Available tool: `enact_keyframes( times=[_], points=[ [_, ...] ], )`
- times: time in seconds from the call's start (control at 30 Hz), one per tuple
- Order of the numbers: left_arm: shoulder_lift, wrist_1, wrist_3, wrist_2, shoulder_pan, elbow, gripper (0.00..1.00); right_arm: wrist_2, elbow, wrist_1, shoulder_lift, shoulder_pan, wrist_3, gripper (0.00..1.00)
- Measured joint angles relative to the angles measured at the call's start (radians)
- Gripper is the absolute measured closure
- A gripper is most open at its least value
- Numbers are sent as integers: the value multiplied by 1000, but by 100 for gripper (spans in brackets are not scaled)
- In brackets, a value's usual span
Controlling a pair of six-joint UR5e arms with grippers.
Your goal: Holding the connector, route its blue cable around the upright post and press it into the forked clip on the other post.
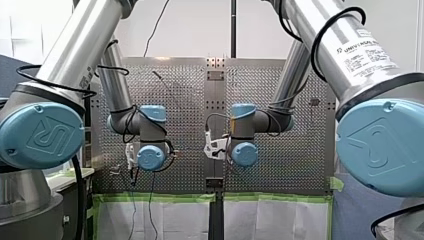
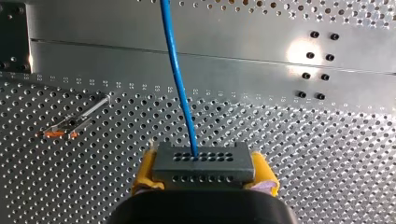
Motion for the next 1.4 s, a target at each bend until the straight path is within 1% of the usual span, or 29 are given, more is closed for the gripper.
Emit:
enact_keyframes(
  times=[1.1, 1.2, 1.23, 1.3, 1.4],
  points=[
    [-1, 3, 9, 2, 3, -1, 100, -1, -2, 1, -3, 1, 1, 100],
    [-16, 18, 24, 2, 17, -16, 100, 10, 2, 0, 8, 11, 11, 100],
    [-25, 26, 33, 2, 21, -24, 100, 18, 4, -1, 16, 20, 19, 100],
    [-38, 39, 45, 2, 25, -38, 100, 30, 5, -1, 28, 33, 30, 100],
    [-61, 55, 72, 2, 28, -64, 100, 42, 6, -1, 39, 60, 38, 100]
  ],
)
